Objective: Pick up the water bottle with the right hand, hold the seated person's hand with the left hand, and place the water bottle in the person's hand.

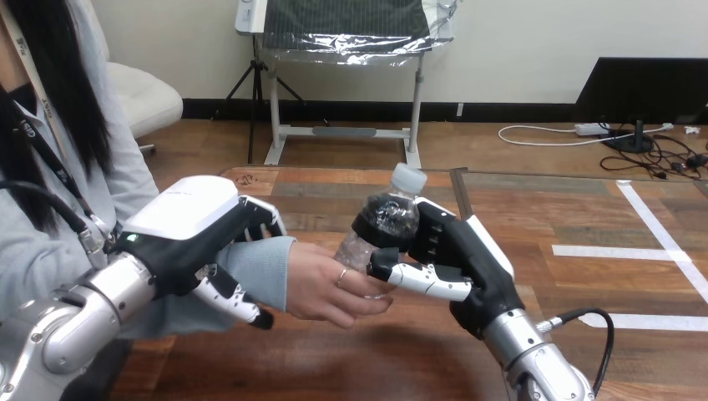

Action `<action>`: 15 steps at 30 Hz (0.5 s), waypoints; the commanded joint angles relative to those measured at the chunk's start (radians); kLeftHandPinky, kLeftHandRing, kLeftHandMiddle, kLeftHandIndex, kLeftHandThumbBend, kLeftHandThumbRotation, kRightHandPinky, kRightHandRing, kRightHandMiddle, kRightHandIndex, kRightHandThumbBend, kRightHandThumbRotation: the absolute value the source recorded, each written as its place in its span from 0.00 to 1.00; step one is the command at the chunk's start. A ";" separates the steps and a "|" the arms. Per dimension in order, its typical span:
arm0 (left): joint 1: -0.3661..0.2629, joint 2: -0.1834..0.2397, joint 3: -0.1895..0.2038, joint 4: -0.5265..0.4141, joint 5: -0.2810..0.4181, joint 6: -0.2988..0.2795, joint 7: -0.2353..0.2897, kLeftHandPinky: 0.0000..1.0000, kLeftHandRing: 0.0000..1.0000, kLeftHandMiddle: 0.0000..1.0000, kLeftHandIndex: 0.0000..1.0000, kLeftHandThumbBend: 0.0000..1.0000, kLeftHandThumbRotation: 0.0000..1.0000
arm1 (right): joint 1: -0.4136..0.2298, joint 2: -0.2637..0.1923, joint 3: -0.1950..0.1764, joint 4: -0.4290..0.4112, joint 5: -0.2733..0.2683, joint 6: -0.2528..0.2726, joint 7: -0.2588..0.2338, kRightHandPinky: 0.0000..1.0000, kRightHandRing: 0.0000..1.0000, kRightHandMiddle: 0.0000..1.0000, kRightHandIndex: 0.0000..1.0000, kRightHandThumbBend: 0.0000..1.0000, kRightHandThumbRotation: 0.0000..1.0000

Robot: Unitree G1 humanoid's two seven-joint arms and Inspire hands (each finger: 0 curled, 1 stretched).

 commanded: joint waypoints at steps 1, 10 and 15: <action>-0.027 0.001 0.030 -0.088 0.001 0.026 0.009 0.53 0.60 0.66 0.68 1.00 0.25 | -0.064 -0.015 0.013 -0.015 -0.020 -0.038 -0.025 0.91 0.88 0.84 0.90 0.94 0.42; -0.004 0.006 0.029 -0.114 -0.007 0.035 0.012 0.59 0.66 0.73 0.78 1.00 0.33 | -0.073 -0.033 0.012 -0.005 -0.044 -0.050 -0.060 0.93 0.89 0.86 0.92 0.95 0.52; 0.012 0.005 0.032 -0.112 -0.017 0.025 0.021 0.62 0.70 0.76 0.81 1.00 0.35 | -0.079 -0.040 0.007 -0.002 -0.037 -0.041 -0.058 0.94 0.89 0.86 0.93 0.95 0.54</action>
